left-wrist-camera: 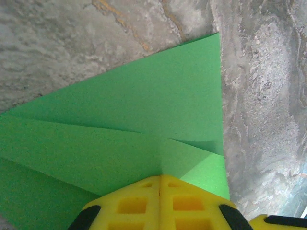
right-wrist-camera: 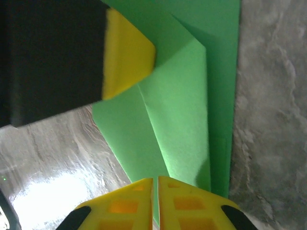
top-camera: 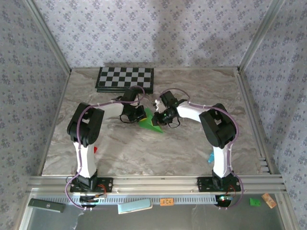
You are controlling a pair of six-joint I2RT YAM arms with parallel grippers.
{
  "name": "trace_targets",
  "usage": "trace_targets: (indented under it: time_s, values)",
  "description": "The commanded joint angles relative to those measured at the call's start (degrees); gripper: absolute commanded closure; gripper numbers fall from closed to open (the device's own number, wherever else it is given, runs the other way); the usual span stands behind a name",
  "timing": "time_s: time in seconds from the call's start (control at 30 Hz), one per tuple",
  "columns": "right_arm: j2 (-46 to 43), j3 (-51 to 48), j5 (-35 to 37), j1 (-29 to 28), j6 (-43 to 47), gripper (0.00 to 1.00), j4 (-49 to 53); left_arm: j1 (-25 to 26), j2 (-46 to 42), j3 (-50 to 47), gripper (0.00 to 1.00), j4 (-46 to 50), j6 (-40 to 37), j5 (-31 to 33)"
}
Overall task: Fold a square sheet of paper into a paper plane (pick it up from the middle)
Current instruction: Fourth fold the wing at the center of the table.
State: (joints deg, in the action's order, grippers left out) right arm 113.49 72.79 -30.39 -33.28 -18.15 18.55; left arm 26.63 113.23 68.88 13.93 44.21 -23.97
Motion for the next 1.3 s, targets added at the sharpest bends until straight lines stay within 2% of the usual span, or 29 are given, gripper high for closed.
trace_targets:
  time_s: [0.0,0.37,0.63,1.27]
  values:
    - [2.45,2.8,0.05,-0.84,0.29,0.88,1.6,0.21,2.9,0.48,0.95,4.78,-0.54,3.13]
    - [4.4,1.08,0.7,-0.74,1.09,0.89,2.58,0.26,4.52,1.03,0.97,8.31,-1.03,5.59]
    - [-0.49,-9.43,-1.01,0.13,0.85,0.9,0.84,-0.07,5.55,0.64,1.0,10.09,-1.57,8.67]
    - [-10.73,-25.12,-2.3,3.82,-3.02,0.91,-5.97,-0.44,6.24,0.63,1.0,9.11,-1.82,6.91]
